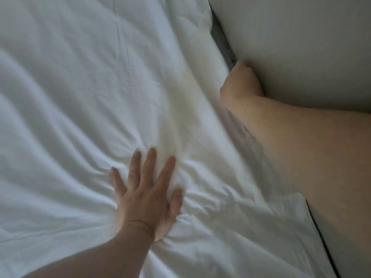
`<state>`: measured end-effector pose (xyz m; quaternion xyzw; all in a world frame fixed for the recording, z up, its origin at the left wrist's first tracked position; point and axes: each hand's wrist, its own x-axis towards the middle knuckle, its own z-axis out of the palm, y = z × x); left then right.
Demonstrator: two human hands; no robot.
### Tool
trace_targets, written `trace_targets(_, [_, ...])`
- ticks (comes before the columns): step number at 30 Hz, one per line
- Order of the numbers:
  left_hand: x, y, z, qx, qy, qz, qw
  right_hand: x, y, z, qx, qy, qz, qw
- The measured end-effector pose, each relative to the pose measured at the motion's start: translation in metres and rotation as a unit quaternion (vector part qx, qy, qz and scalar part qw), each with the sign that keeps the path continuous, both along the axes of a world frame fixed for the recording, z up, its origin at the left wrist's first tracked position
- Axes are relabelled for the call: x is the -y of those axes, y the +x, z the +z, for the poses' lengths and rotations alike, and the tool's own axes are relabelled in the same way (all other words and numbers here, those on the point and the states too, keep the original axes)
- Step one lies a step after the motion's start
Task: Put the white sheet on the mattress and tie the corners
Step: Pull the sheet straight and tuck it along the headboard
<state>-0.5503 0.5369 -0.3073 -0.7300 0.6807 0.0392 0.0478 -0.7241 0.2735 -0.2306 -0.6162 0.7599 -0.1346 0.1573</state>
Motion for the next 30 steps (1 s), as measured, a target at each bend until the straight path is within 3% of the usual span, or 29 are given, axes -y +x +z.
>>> trace_targets(3, [-0.004, 0.000, 0.000, 0.000, -0.003, -0.005, 1.000, 0.008, 0.009, -0.010, -0.084, 0.029, 0.054, 0.995])
trace_targets(7, [-0.005, 0.001, 0.002, -0.014, -0.013, -0.011, 1.000, -0.004, 0.009, -0.020, -0.191, -0.003, 0.155, 0.969])
trace_targets(12, [-0.002, 0.002, 0.003, -0.027, -0.005, -0.007, 1.000, 0.002, 0.006, -0.016, -0.229, -0.017, 0.200, 0.952])
trace_targets(15, [-0.001, 0.003, 0.004, -0.031, -0.004, -0.010, 0.999, 0.003, 0.005, 0.002, -0.363, 0.002, 0.229, 0.903])
trace_targets(18, [-0.001, 0.003, 0.003, -0.027, 0.000, -0.010, 1.000, -0.006, 0.011, 0.016, -0.465, 0.093, 0.215, 0.854])
trace_targets(20, [-0.001, 0.003, 0.003, -0.026, 0.002, -0.010, 1.000, -0.005, 0.019, 0.019, -0.429, 0.089, 0.212, 0.874])
trace_targets(22, [0.000, 0.003, 0.003, -0.025, -0.001, -0.009, 1.000, -0.008, 0.029, 0.017, -0.351, -0.028, 0.231, 0.907])
trace_targets(24, [0.000, 0.003, 0.004, -0.023, 0.001, -0.011, 1.000, -0.021, 0.030, 0.004, -0.283, -0.110, 0.270, 0.914])
trace_targets(26, [-0.001, 0.003, 0.003, -0.014, -0.001, -0.009, 1.000, -0.032, 0.016, -0.022, -0.222, -0.026, 0.301, 0.927])
trace_targets(28, [-0.001, 0.003, 0.002, -0.010, -0.003, -0.014, 1.000, -0.042, -0.004, -0.039, -0.165, 0.071, 0.211, 0.961])
trace_targets(30, [0.001, 0.005, 0.001, -0.008, -0.004, -0.007, 1.000, -0.070, -0.004, -0.036, -0.079, 0.069, 0.124, 0.987])
